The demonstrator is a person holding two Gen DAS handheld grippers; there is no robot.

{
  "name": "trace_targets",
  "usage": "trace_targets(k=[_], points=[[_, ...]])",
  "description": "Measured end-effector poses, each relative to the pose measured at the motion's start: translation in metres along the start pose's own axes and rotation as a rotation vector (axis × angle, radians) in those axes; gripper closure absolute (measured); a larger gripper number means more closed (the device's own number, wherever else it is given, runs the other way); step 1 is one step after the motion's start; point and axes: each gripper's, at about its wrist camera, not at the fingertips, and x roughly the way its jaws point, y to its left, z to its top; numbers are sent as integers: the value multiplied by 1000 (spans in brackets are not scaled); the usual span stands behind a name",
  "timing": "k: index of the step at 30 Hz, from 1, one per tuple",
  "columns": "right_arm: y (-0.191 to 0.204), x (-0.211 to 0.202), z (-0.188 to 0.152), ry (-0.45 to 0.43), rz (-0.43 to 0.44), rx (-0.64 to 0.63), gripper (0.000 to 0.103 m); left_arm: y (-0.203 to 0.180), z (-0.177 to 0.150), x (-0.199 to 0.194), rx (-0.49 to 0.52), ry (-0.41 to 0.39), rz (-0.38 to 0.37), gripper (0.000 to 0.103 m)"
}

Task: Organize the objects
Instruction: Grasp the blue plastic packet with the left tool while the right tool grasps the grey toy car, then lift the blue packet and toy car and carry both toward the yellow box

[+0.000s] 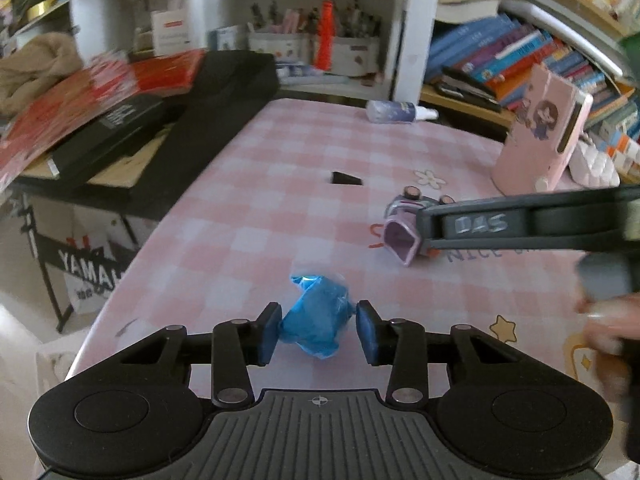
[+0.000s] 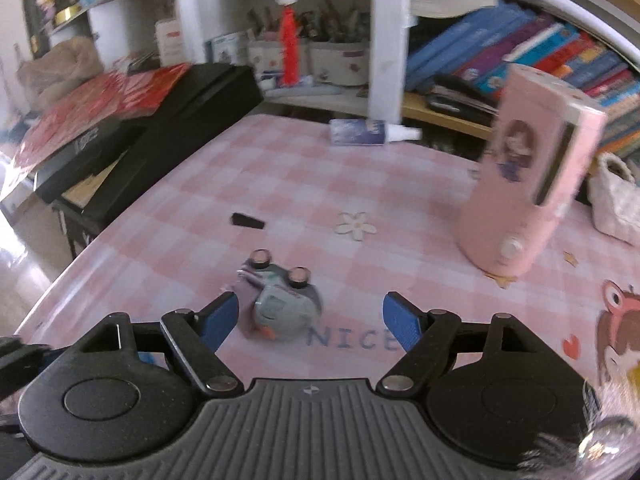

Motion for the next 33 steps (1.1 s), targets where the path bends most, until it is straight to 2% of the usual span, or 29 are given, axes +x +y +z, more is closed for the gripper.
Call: trace_targets(k=[6, 11, 14, 22, 33], points=[[25, 32, -1, 19, -14, -120, 31, 12, -1, -22, -35, -25, -2, 64], [24, 46, -3, 42, 8, -124, 53, 20, 0, -36, -58, -50, -6, 65], [23, 44, -5, 38, 17, -113, 54, 23, 2, -44, -65, -66, -11, 65], [18, -9, -14, -28, 44, -51, 54, 26, 1, -71, -55, -110, -44, 65], [9, -109, -45, -61, 51, -1, 54, 29, -25, -114, -68, -142, -115, 65]])
